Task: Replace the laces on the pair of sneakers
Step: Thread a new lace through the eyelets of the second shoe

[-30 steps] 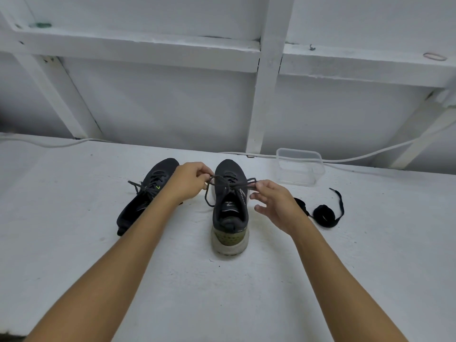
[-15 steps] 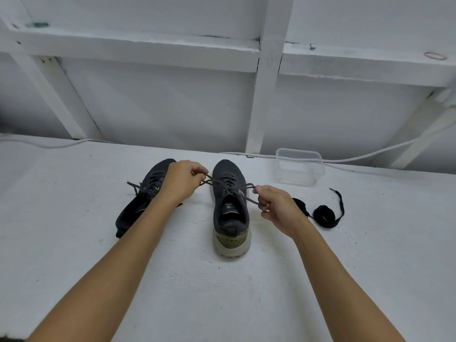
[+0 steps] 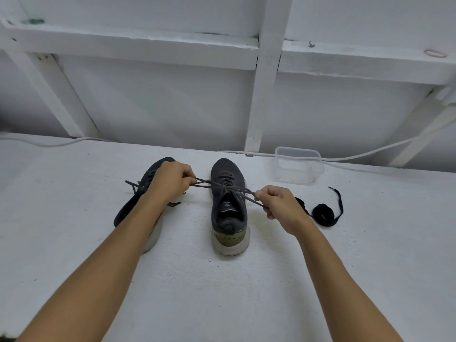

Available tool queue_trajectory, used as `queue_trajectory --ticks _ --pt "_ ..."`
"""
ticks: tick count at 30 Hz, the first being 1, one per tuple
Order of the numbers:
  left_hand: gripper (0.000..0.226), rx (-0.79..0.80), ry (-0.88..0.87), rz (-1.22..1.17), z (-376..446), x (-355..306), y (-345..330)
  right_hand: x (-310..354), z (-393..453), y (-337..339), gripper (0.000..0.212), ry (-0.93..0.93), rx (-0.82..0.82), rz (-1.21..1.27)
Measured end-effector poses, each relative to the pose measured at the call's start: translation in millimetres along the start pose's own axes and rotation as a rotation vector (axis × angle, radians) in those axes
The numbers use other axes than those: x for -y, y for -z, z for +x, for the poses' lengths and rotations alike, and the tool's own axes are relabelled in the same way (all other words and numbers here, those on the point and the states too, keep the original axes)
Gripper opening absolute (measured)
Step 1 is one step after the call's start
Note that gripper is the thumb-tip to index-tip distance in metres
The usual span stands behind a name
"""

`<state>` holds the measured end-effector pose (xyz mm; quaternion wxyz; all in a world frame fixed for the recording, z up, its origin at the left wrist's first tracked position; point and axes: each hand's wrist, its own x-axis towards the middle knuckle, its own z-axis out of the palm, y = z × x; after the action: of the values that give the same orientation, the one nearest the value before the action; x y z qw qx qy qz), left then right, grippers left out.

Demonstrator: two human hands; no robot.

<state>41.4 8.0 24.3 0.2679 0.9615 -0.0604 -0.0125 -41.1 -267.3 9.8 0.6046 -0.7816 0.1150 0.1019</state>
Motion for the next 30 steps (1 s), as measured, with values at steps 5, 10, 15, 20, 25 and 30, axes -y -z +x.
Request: queue_trajectory --ticks 5,10,15,20,25,30 --pt "0.005 -0.015 0.056 0.034 1 2 -2 -9 -4 4 0.030 -0.014 0.002 0.092" --pt "0.006 -0.059 0.110 0.084 1 -3 -2 -10 -5 3 0.027 -0.007 -0.046 0.109" --pt "0.008 -0.085 0.139 0.133 -4 -5 -6 -11 -6 -6 0.027 -0.005 -0.113 0.129" --pt "0.013 -0.057 0.059 0.092 -13 -7 -8 -11 -20 -25 0.018 0.080 -0.160 0.049" --pt "0.030 -0.065 -0.093 0.023 -35 1 14 -16 -38 -38 0.051 0.145 -0.159 0.067" --pt "0.035 -0.348 -0.105 -0.125 -83 24 45 -20 -58 -60 0.080 0.198 -0.113 0.122"
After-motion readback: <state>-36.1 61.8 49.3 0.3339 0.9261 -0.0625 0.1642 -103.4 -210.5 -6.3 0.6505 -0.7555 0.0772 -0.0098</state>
